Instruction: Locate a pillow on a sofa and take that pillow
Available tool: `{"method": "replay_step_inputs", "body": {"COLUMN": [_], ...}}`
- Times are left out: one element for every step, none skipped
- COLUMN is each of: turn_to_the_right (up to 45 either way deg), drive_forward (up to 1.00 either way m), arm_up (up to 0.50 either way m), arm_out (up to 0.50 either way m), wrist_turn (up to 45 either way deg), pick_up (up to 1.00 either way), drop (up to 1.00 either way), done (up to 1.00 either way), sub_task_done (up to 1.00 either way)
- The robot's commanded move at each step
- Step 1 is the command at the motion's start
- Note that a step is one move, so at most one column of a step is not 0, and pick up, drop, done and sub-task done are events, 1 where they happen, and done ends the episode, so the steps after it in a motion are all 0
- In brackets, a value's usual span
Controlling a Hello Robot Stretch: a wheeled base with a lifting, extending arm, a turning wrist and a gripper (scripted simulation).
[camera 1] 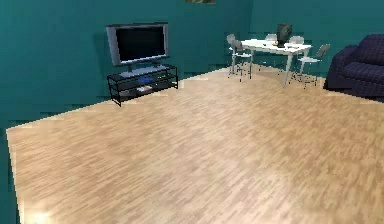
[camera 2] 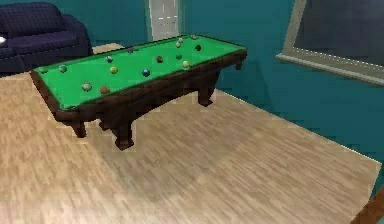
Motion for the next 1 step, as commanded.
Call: {"method": "replay_step_inputs", "body": {"turn_to_the_right": [0.0], "drive_forward": [0.05], "arm_up": [0.0], "arm_out": [0.0], "wrist_turn": [0.0], "pick_up": [0.0], "drop": [0.0], "done": [0.0], "sub_task_done": [0.0]}}
